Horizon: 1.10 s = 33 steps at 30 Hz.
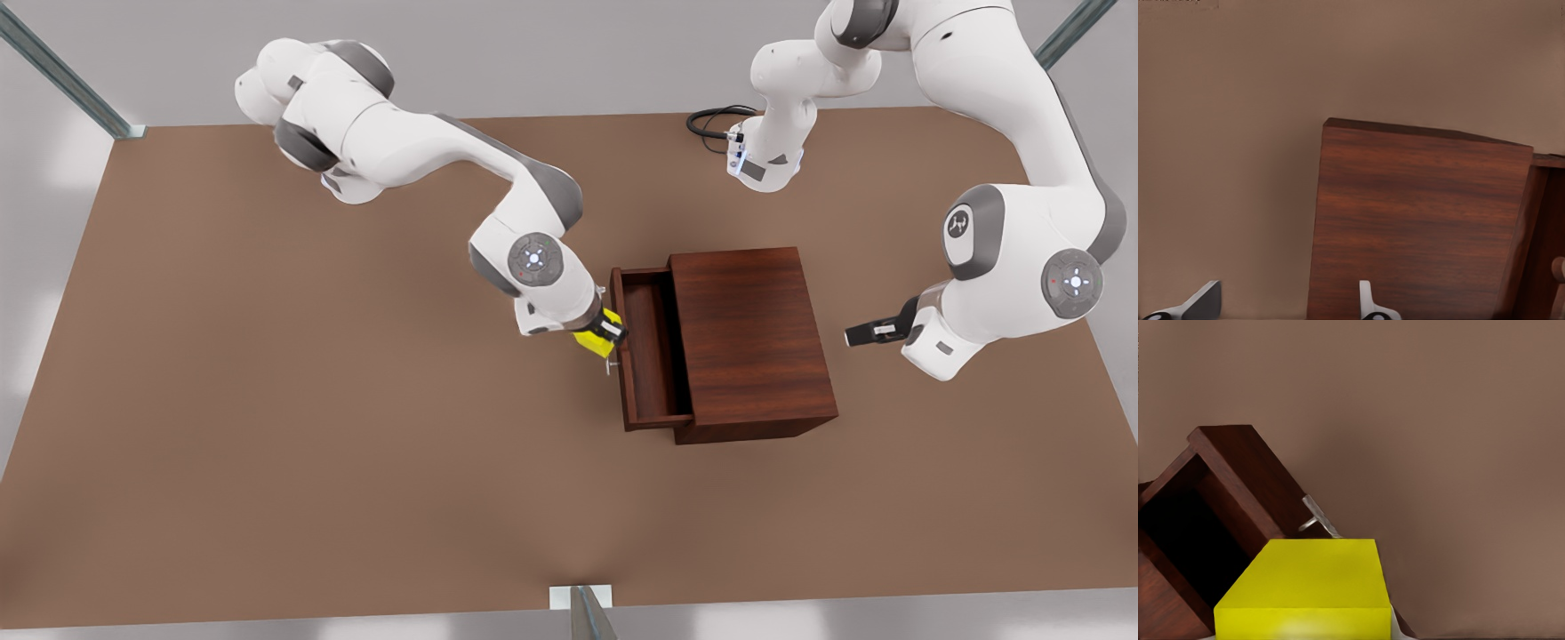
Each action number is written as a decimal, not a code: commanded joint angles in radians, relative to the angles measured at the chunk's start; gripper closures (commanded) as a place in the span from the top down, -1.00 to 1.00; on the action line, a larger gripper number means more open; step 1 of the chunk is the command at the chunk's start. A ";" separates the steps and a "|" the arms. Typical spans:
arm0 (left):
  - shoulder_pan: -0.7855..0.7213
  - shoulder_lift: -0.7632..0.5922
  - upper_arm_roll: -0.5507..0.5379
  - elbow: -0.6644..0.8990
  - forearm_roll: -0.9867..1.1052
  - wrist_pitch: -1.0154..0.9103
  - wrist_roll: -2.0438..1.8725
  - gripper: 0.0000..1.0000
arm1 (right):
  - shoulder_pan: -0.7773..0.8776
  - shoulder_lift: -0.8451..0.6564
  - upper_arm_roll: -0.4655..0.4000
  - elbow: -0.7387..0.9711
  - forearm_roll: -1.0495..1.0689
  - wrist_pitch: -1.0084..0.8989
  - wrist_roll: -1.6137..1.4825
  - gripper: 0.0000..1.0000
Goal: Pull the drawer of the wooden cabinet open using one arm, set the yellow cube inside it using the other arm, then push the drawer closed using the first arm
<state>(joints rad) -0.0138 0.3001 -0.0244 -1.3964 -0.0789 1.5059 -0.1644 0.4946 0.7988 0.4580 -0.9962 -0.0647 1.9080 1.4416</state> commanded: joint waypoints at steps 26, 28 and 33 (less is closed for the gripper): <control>-0.031 0.011 -0.005 0.125 -0.133 -0.024 -1.290 -1.00 | 0.203 0.134 -0.134 0.130 -0.003 0.230 0.870 1.00; -0.069 0.022 -0.006 0.125 -0.122 -0.023 -1.383 -1.00 | 0.203 0.134 -0.134 0.130 -0.003 0.230 0.870 1.00; -0.100 0.036 -0.006 0.125 -0.117 0.010 -1.508 -1.00 | 0.006 0.060 -0.095 0.136 0.000 0.013 0.786 1.00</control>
<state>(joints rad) -0.1093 0.3363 -0.0298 -1.2725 -0.1928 1.4978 -0.8071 0.5238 0.8784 0.3730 -0.8588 -0.0657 2.0684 2.1357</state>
